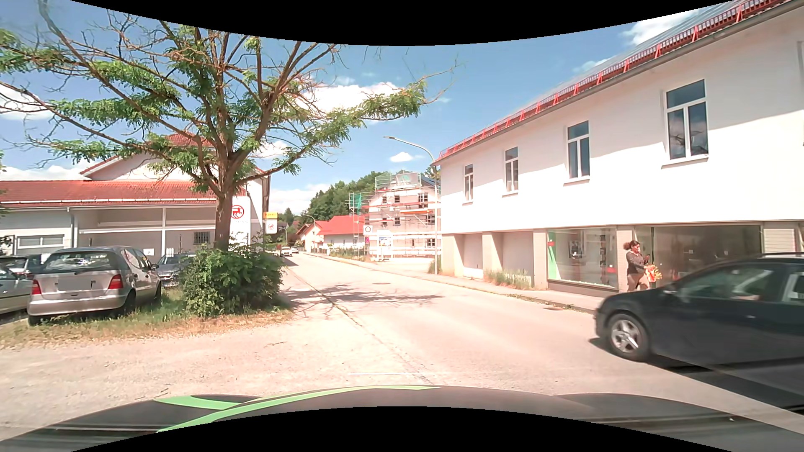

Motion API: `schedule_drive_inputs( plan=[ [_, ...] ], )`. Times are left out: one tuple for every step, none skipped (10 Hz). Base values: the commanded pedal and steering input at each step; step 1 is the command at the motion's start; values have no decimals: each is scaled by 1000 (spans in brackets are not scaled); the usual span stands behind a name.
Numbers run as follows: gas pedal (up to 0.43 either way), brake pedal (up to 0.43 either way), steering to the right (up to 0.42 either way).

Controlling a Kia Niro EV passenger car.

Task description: Follow the waypoints while adhering to traffic rules and regulations

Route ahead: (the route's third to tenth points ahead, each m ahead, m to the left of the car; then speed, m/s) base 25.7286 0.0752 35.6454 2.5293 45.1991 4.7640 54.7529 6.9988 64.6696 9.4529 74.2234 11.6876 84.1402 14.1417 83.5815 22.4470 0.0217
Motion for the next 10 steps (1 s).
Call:
schedule_drive_inputs(
  plan=[
    [0,0,642],
    [0,0,641],
    [0,0,640],
    [0,0,639],
    [0,0,636],
    [0,0,634],
    [0,0,634],
    [0,18,634],
    [0,171,634],
    [0,238,634]
  ],
)
